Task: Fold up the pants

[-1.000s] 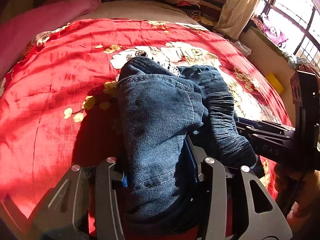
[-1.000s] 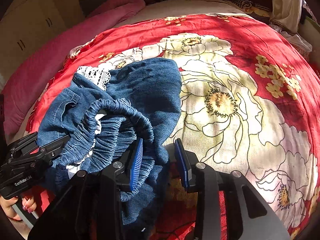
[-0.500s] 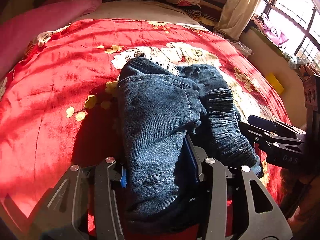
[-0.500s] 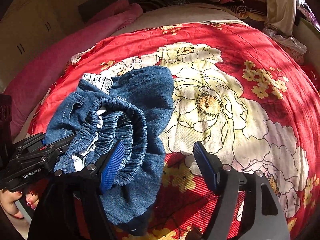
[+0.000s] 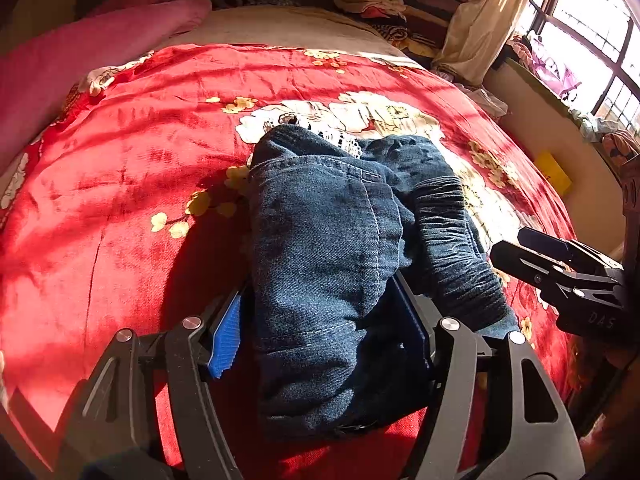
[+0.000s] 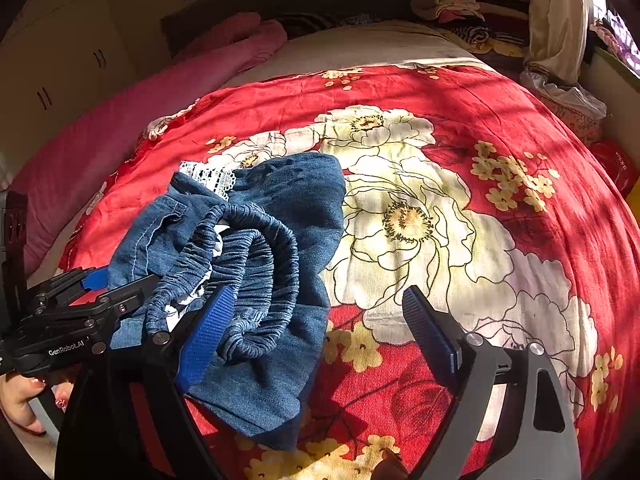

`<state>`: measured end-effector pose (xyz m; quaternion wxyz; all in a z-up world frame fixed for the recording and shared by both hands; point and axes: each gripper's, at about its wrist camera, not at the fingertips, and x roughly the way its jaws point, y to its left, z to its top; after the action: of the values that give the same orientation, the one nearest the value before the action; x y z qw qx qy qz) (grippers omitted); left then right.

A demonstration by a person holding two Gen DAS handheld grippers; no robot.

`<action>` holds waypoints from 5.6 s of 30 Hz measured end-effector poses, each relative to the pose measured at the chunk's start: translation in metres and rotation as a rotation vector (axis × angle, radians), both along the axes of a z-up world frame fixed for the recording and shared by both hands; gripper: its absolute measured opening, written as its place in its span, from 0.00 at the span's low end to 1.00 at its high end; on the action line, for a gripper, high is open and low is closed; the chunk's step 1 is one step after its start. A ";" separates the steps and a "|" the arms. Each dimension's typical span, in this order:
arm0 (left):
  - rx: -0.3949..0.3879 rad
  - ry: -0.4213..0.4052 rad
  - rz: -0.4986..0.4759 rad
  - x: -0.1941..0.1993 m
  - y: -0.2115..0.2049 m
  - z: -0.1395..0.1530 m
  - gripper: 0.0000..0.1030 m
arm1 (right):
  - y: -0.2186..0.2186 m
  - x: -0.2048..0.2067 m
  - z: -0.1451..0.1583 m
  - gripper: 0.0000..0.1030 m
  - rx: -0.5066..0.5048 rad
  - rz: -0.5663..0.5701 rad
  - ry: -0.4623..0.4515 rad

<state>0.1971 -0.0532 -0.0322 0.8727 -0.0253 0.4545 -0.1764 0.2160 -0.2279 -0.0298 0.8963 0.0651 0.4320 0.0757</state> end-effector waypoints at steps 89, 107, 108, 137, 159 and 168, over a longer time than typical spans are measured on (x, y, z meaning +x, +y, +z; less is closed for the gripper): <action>0.070 -0.138 0.123 -0.191 0.040 0.031 0.91 | 0.023 -0.195 0.031 0.95 -0.026 -0.039 -0.152; 0.086 -0.136 0.146 -0.192 0.045 0.030 0.91 | 0.026 -0.195 0.032 0.95 -0.036 -0.035 -0.149; 0.085 -0.137 0.147 -0.193 0.045 0.030 0.91 | 0.027 -0.196 0.033 0.95 -0.037 -0.035 -0.149; 0.112 -0.125 0.171 -0.191 0.048 0.028 0.91 | 0.030 -0.196 0.033 0.96 -0.048 -0.027 -0.150; 0.124 -0.102 0.160 -0.192 0.047 0.024 0.91 | 0.030 -0.193 0.025 0.96 -0.104 -0.019 -0.134; 0.090 -0.133 0.193 -0.185 0.064 0.025 0.91 | 0.003 -0.175 0.010 0.96 -0.121 -0.068 -0.101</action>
<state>0.0124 0.0104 -0.0069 0.9140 -0.0178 0.3987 -0.0721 0.0406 -0.2246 -0.0197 0.9214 0.0216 0.3874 0.0219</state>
